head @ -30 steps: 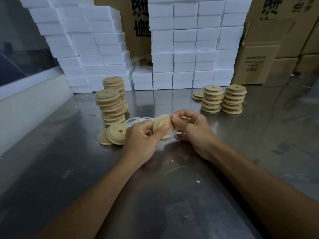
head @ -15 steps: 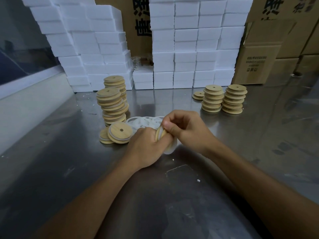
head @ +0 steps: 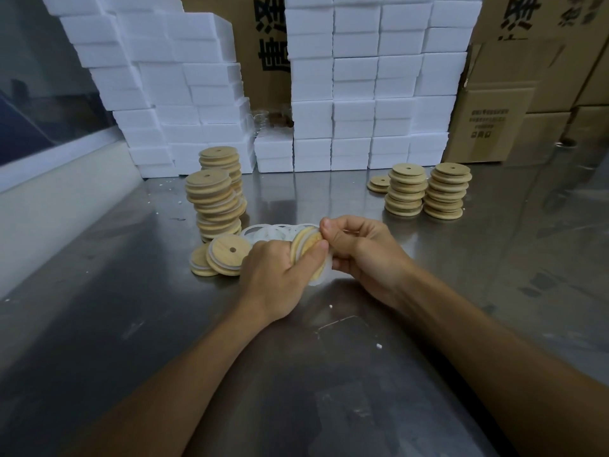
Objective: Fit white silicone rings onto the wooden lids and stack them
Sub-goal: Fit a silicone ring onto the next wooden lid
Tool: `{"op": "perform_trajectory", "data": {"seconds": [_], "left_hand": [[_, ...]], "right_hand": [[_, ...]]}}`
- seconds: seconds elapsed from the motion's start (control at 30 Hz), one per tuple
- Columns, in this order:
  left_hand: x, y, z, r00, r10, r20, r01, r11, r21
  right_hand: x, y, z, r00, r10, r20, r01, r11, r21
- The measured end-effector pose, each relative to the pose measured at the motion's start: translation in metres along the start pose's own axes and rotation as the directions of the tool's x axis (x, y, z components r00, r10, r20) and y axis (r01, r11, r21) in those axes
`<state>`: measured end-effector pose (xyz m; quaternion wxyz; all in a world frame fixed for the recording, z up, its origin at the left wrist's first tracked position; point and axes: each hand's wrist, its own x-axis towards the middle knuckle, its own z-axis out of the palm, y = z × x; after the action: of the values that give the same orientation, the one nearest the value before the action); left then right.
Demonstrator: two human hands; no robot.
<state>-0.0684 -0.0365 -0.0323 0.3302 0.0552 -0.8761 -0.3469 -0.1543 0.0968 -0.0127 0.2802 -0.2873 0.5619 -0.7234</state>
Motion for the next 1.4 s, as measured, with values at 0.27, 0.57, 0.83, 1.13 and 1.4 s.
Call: {"op": "perform_trajectory", "data": {"seconds": [0.27, 0.57, 0.83, 1.13, 1.4], "left_hand": [[-0.001, 0.001, 0.001, 0.995, 0.038, -0.092, -0.035, 0.999, 0.034], [-0.001, -0.002, 0.002, 0.990, 0.074, -0.123, -0.061, 0.993, 0.104], [0.000, 0.000, 0.002, 0.964, -0.181, 0.195, 0.214, 0.962, -0.168], [-0.001, 0.006, -0.001, 0.993, -0.085, 0.079, 0.087, 0.996, -0.018], [-0.004, 0.008, -0.001, 0.998, -0.001, 0.069, -0.003, 0.999, 0.046]], "right_hand": [[0.003, 0.005, 0.001, 0.997, 0.070, 0.008, -0.071, 0.983, 0.167], [0.004, 0.012, 0.013, 0.991, 0.119, -0.058, -0.105, 0.974, 0.200], [0.002, 0.003, 0.007, 0.917, -0.391, 0.077, 0.385, 0.817, -0.430], [0.003, 0.004, 0.008, 0.967, -0.253, -0.012, 0.243, 0.941, -0.236], [0.003, 0.002, -0.003, 0.994, -0.095, 0.044, 0.100, 0.987, -0.123]]}}
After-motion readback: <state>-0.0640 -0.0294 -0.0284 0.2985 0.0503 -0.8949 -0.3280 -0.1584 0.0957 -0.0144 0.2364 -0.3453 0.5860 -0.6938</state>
